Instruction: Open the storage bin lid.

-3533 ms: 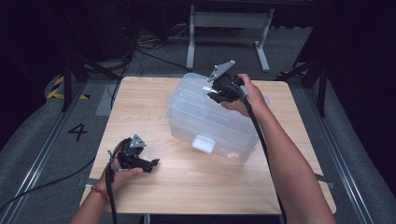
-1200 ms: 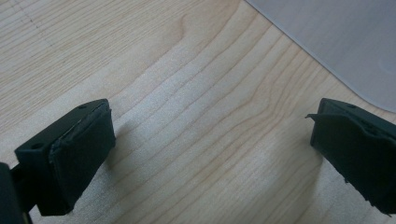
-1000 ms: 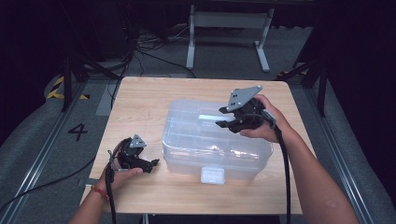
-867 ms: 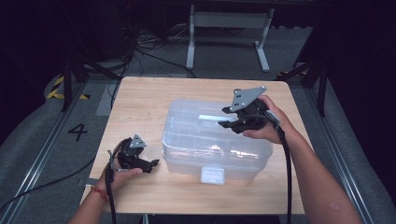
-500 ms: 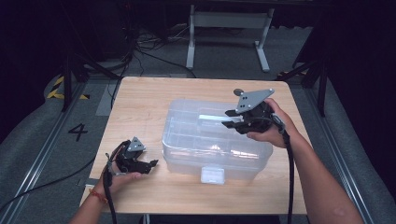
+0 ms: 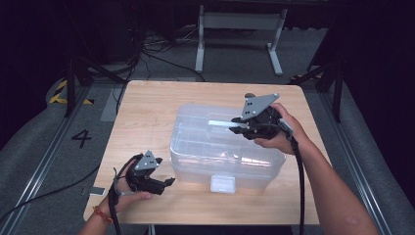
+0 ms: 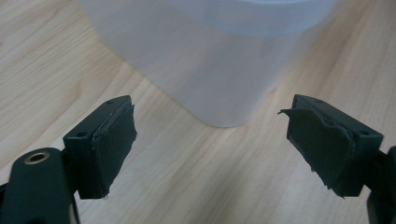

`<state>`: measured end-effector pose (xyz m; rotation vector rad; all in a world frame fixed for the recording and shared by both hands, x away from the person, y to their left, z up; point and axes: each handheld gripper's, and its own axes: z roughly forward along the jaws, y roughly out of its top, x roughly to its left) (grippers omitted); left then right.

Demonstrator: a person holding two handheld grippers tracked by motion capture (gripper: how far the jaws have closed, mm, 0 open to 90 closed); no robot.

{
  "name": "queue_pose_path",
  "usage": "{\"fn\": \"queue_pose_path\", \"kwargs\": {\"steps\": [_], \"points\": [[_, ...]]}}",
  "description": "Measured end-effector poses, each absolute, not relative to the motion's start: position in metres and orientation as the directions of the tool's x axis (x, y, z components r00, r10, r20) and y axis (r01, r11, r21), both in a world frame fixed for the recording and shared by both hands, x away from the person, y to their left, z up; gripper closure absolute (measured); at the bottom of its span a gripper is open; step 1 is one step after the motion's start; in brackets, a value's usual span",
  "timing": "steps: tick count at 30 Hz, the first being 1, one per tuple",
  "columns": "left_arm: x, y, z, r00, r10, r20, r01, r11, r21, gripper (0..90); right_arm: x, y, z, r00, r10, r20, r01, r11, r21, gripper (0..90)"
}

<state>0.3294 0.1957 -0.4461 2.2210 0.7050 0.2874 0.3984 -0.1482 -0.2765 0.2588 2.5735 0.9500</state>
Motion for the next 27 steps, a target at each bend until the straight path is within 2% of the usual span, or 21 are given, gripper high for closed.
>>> {"fn": "queue_pose_path", "kwargs": {"steps": [10, 12, 14, 27], "points": [[0.332, 0.176, -0.453, 0.818, 0.575, -0.026, 0.389, -0.519, 0.761, 16.7, 0.398, -0.146, -0.278, -0.906, 0.299, -0.299, 0.034, 0.756, 0.654, 71.8], [0.333, 0.174, -0.455, 0.815, 0.579, -0.017, 0.386, -0.522, 0.761, 18.3, 0.398, -0.146, -0.278, -0.905, 0.3, -0.3, 0.033, 0.755, 0.655, 71.8], [0.334, 0.172, -0.457, 0.812, 0.584, 0.0, 0.382, -0.531, 0.756, 25.5, 0.397, -0.146, -0.278, -0.904, 0.301, -0.302, 0.033, 0.755, 0.654, 71.7], [0.336, 0.172, -0.459, 0.813, 0.583, -0.001, 0.383, -0.533, 0.755, 24.6, 0.397, -0.142, -0.277, -0.91, 0.28, -0.306, 0.018, 0.764, 0.645, 73.9]]}}
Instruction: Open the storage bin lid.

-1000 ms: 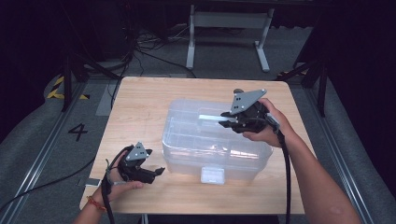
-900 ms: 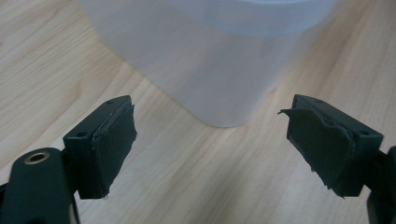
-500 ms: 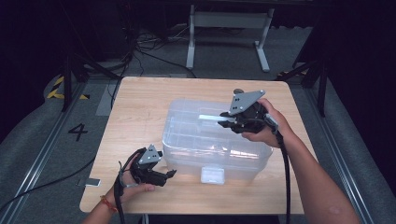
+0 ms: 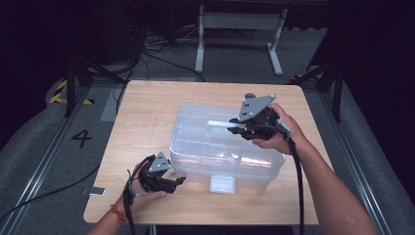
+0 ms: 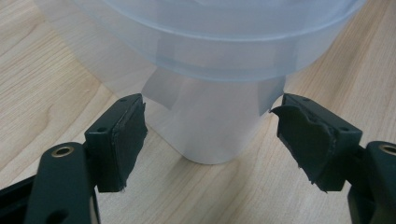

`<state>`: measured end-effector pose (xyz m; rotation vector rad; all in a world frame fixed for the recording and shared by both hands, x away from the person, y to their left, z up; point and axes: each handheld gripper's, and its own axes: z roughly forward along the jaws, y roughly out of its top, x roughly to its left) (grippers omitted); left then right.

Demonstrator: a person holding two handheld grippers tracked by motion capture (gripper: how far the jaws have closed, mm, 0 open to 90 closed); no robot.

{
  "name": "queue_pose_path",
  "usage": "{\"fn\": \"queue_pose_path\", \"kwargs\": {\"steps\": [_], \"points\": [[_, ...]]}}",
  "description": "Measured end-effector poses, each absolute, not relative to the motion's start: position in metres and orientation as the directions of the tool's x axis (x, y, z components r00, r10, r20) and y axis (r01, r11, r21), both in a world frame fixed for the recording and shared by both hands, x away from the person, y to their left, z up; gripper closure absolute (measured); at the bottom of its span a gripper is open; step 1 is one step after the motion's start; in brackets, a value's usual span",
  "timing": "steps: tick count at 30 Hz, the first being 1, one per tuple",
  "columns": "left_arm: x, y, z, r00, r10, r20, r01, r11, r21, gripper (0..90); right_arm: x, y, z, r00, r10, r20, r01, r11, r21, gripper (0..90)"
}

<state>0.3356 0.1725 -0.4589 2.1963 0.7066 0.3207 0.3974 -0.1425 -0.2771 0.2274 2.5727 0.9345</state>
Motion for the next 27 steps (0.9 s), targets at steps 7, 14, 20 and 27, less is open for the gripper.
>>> {"fn": "queue_pose_path", "kwargs": {"steps": [7, 14, 20, 27], "points": [[0.338, 0.177, -0.458, 0.796, 0.605, 0.004, 0.393, -0.521, 0.758, 24.8, 0.4, -0.139, -0.275, -0.927, 0.241, -0.286, -0.001, 0.763, 0.646, 77.7], [0.34, 0.179, -0.459, 0.795, 0.606, 0.0, 0.397, -0.521, 0.756, 24.8, 0.404, -0.138, -0.272, -0.942, 0.21, -0.261, -0.01, 0.762, 0.647, 79.2], [0.34, 0.177, -0.459, 0.794, 0.607, 0.015, 0.394, -0.534, 0.748, 24.2, 0.409, -0.139, -0.269, -0.946, 0.207, -0.249, -0.005, 0.759, 0.651, 79.1], [0.34, 0.179, -0.456, 0.797, 0.604, 0.014, 0.387, -0.529, 0.755, 25.0, 0.418, -0.142, -0.263, -0.953, 0.211, -0.217, 0.015, 0.75, 0.662, 79.0]]}}
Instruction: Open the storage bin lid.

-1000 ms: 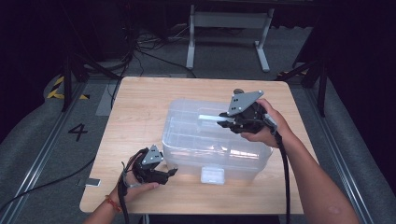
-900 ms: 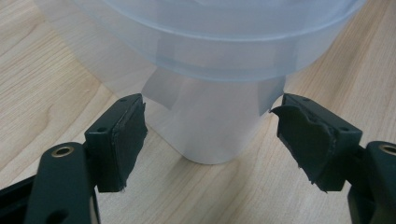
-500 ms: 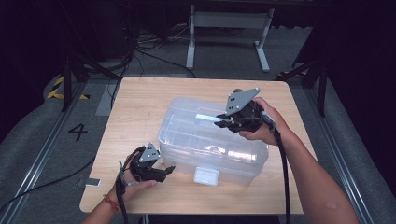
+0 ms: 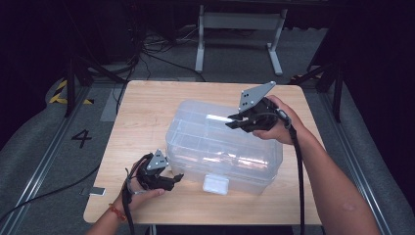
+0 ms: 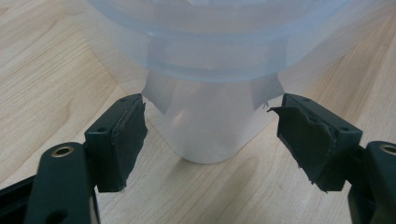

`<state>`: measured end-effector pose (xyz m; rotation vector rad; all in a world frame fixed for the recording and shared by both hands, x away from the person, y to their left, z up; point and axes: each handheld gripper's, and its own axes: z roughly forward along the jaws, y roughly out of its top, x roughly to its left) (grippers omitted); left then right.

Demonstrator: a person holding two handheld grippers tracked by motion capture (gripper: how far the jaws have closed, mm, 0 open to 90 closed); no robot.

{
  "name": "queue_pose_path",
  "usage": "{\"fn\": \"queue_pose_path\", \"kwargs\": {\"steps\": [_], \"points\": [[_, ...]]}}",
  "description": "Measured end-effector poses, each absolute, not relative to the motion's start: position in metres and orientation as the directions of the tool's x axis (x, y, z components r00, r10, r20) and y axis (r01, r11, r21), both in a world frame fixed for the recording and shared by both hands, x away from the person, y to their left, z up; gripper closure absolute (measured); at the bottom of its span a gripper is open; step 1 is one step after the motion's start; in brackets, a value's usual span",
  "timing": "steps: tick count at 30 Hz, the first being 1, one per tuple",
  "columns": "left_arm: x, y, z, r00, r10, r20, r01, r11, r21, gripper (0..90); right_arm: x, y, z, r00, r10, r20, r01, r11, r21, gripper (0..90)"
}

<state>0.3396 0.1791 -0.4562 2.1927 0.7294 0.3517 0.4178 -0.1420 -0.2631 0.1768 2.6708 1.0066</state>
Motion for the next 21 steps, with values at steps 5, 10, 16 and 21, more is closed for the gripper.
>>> {"fn": "queue_pose_path", "kwargs": {"steps": [5, 10, 16, 21], "points": [[0.334, 0.186, -0.444, 0.795, 0.605, 0.034, 0.345, -0.498, 0.796, 29.0, 0.423, -0.143, -0.26, -0.956, 0.214, -0.201, 0.027, 0.746, 0.666, 78.9], [0.33, 0.193, -0.431, 0.789, 0.611, 0.067, 0.306, -0.485, 0.819, 30.1, 0.425, -0.144, -0.259, -0.957, 0.218, -0.192, 0.035, 0.743, 0.669, 78.7], [0.324, 0.194, -0.421, 0.789, 0.603, 0.116, 0.267, -0.507, 0.819, 33.1, 0.426, -0.143, -0.257, -0.955, 0.222, -0.195, 0.037, 0.747, 0.664, 78.6], [0.323, 0.199, -0.412, 0.778, 0.619, 0.105, 0.256, -0.465, 0.848, 34.1, 0.428, -0.144, -0.256, -0.955, 0.229, -0.189, 0.045, 0.742, 0.669, 78.5]]}}
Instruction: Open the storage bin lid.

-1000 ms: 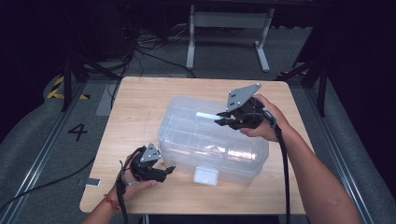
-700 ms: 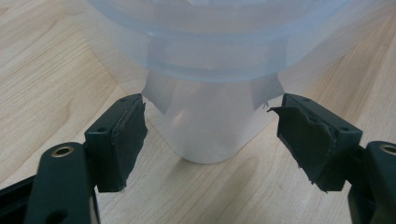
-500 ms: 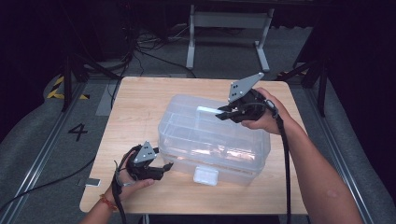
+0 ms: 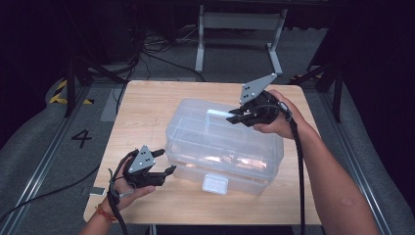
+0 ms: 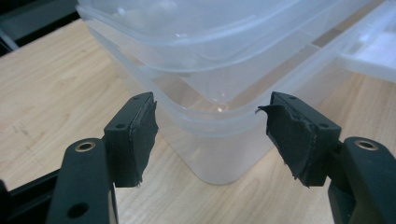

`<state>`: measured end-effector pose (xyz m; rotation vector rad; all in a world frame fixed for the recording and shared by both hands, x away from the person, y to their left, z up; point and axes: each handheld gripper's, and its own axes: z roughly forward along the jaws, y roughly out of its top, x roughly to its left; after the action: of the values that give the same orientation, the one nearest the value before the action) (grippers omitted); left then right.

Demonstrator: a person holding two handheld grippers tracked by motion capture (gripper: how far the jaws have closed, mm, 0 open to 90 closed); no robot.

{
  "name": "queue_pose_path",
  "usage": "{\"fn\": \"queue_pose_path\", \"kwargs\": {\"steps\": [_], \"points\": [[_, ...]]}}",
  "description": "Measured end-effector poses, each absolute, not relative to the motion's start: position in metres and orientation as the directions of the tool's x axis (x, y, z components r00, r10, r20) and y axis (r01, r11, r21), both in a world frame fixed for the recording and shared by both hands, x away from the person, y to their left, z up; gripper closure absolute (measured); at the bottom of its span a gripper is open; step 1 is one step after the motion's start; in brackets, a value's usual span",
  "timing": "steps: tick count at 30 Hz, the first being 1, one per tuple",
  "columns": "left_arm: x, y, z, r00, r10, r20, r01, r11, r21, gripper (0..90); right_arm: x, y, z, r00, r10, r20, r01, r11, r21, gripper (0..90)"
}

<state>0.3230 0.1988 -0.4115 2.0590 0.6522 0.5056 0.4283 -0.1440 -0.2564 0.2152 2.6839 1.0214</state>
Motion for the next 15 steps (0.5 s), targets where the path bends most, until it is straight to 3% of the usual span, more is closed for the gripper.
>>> {"fn": "queue_pose_path", "kwargs": {"steps": [11, 15], "points": [[0.326, 0.1998, -0.4023, 0.765, 0.639, 0.077, 0.264, -0.421, 0.868, 42.9, 0.429, -0.1446, -0.2564, -0.954, 0.232, -0.189, 0.047, 0.741, 0.67, 78.2], [0.3274, 0.2025, -0.4016, 0.753, 0.652, 0.087, 0.27, -0.428, 0.863, 54.9, 0.429, -0.1447, -0.2564, -0.954, 0.233, -0.188, 0.049, 0.74, 0.671, 78.2]]}}
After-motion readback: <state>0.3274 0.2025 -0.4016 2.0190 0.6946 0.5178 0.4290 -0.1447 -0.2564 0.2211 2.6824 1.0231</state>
